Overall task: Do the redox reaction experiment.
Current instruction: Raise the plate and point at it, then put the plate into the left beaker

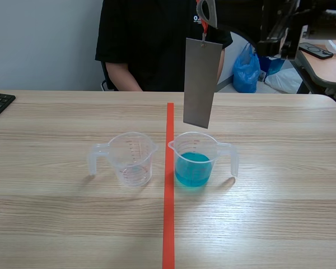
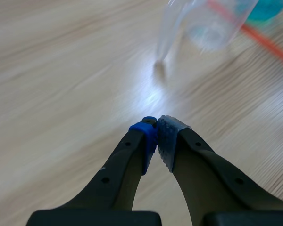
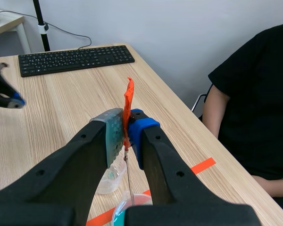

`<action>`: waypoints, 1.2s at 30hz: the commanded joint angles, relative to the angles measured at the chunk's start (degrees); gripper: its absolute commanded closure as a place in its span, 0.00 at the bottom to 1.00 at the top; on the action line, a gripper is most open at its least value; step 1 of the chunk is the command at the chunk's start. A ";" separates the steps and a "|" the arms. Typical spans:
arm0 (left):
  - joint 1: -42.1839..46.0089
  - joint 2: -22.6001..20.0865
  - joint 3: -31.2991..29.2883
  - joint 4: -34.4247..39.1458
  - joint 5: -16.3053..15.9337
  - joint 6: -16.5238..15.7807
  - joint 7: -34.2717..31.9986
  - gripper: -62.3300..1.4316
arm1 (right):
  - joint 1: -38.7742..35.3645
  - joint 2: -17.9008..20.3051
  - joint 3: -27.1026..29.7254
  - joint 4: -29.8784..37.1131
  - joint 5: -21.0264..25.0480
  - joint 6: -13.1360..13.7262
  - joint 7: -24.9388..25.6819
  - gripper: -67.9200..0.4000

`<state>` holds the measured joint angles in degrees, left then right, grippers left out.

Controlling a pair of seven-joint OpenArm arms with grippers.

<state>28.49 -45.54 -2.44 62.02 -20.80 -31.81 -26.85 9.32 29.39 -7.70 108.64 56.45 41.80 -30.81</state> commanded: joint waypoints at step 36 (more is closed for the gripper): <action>46.90 23.76 -21.53 22.05 30.08 26.16 -29.88 0.91 | 4.90 -10.08 -6.40 0.04 -5.11 -0.17 -2.75 0.97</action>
<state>75.24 -21.45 -23.77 83.85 9.61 -5.96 -55.94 12.84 19.62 -14.15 108.62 51.05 41.78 -34.22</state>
